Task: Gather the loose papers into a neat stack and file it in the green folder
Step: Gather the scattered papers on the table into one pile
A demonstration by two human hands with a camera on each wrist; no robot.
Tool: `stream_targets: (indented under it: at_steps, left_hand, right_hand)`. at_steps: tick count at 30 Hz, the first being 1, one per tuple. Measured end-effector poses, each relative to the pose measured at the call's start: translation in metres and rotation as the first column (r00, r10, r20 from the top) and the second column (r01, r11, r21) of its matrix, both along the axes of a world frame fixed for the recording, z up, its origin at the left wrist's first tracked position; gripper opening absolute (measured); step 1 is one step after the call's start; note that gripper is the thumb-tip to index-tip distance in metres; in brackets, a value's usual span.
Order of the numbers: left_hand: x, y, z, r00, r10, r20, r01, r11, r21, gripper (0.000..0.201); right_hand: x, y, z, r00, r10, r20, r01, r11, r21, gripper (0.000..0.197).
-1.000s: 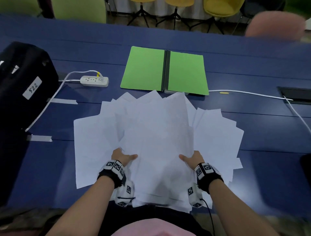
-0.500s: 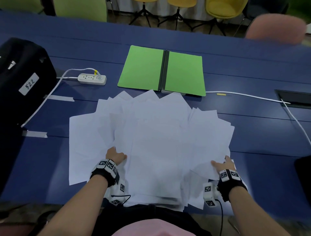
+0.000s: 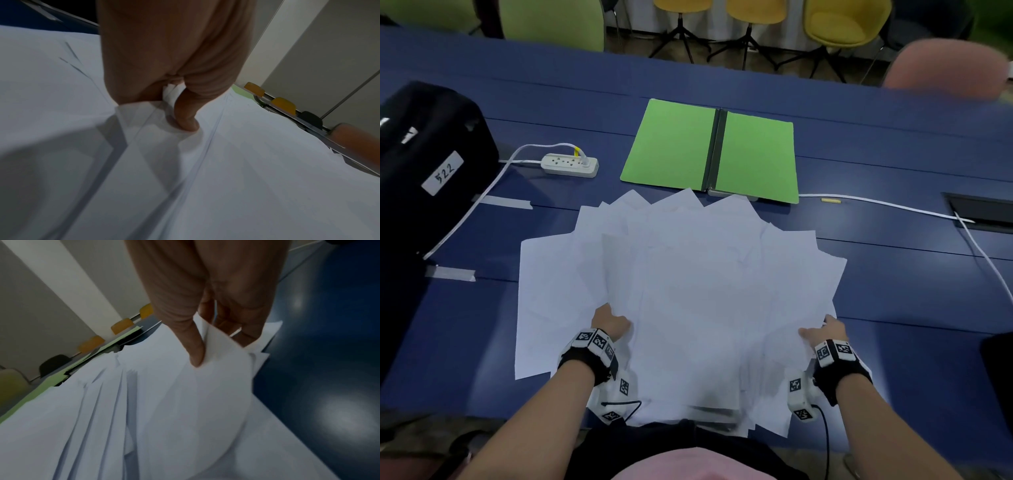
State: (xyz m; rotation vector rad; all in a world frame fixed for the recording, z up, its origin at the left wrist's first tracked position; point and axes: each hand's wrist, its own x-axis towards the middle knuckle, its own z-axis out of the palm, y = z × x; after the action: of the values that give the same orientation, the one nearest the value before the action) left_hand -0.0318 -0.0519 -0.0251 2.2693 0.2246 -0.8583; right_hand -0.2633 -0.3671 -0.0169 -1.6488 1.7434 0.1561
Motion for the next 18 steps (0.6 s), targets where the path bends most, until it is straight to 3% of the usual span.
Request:
stream_targets:
  at_steps: [3,8,14,18]
  left_hand:
    - [0.000,0.001,0.002,1.000,-0.017,-0.007,0.017,1.000,0.022,0.011]
    - [-0.002,0.000,0.007,0.999,-0.039,-0.002,0.039,0.999,0.030,0.016]
    - [-0.002,-0.001,0.012,0.998,-0.058,-0.009,0.058,0.998,0.026,0.025]
    - [-0.002,0.001,0.012,0.999,-0.039,-0.014,0.039,0.999,0.000,0.026]
  right_hand:
    - [0.004,-0.002,0.003,0.999,0.045,-0.024,-0.044,0.998,0.040,0.040]
    - [0.014,0.005,0.008,0.999,0.032,0.040,-0.034,0.997,0.071,0.073]
    - [0.022,0.025,0.006,0.964,0.246,0.096,-0.257,0.959,0.120,0.049]
    - [0.010,0.029,0.010,0.966,0.255,0.025,-0.255,0.943,0.213,0.050]
